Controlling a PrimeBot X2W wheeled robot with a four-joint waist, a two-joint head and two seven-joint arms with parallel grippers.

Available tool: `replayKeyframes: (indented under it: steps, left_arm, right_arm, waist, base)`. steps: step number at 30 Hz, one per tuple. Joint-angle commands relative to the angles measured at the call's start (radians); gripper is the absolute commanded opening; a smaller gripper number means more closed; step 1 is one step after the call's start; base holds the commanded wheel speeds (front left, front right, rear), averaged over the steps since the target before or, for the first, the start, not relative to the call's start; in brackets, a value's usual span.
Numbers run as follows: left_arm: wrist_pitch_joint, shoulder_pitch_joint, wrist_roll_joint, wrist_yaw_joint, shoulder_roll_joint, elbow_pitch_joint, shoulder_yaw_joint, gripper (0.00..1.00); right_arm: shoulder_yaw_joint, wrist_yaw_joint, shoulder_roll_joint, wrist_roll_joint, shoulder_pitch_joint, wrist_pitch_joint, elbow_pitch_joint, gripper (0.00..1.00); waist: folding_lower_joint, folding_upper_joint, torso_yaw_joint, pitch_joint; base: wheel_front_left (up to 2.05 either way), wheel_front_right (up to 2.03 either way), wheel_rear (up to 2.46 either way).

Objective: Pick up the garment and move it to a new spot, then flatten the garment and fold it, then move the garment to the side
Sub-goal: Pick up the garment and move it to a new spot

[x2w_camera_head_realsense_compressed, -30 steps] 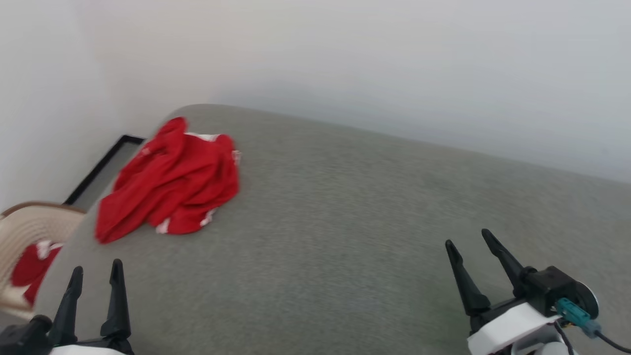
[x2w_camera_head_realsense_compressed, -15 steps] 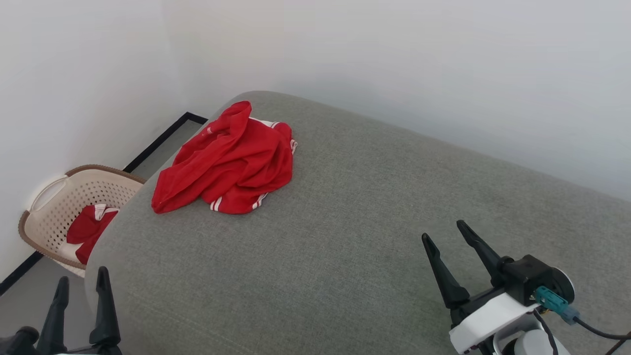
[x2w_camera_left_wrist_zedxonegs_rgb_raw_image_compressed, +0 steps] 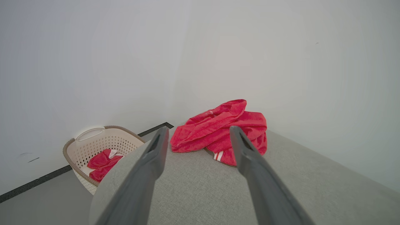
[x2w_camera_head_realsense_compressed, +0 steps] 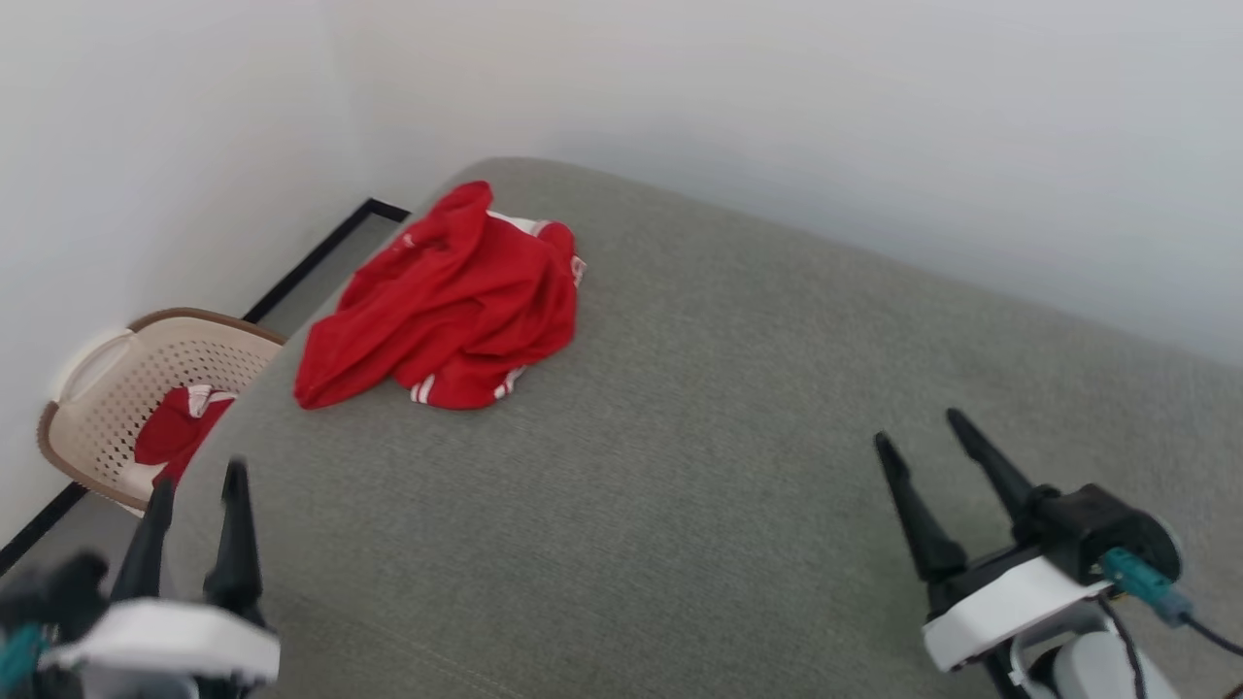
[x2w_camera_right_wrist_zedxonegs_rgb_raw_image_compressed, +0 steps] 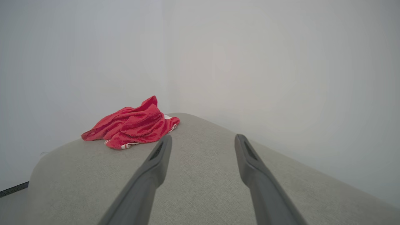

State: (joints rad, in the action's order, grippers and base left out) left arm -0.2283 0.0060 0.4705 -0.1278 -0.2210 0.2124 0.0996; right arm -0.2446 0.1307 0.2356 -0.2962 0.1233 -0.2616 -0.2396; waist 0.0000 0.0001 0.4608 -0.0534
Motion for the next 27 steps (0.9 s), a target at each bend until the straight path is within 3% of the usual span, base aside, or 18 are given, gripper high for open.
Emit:
replayKeyframes:
  steps: [1,19,27]
  left_arm:
    - [0.009,-0.051,0.012,-0.003,-0.015,0.019,-0.018,1.0]
    - [0.082,-0.584,0.195,-0.003,-0.206,0.391,-0.171,1.0]
    - [0.204,-0.824,0.291,-0.003,-0.277,0.6,-0.252,1.0]
  right_arm:
    - [0.012,0.0,0.01,0.007,0.006,-0.005,0.006,1.0]
    - [0.08,0.0,0.109,0.045,0.12,0.016,0.117,1.0]
    - [0.107,0.0,0.14,0.064,0.17,0.045,0.203,1.0]
  waist:
    - [0.0,-0.0001,-0.02,0.027]
    - [0.0,-0.0001,-0.188,0.327]
    - [0.0,-0.0001,-0.259,0.494]
  base:
    - [0.0,0.0,0.0]
    - [0.0,0.0,0.0]
    - [0.0,0.0,0.0]
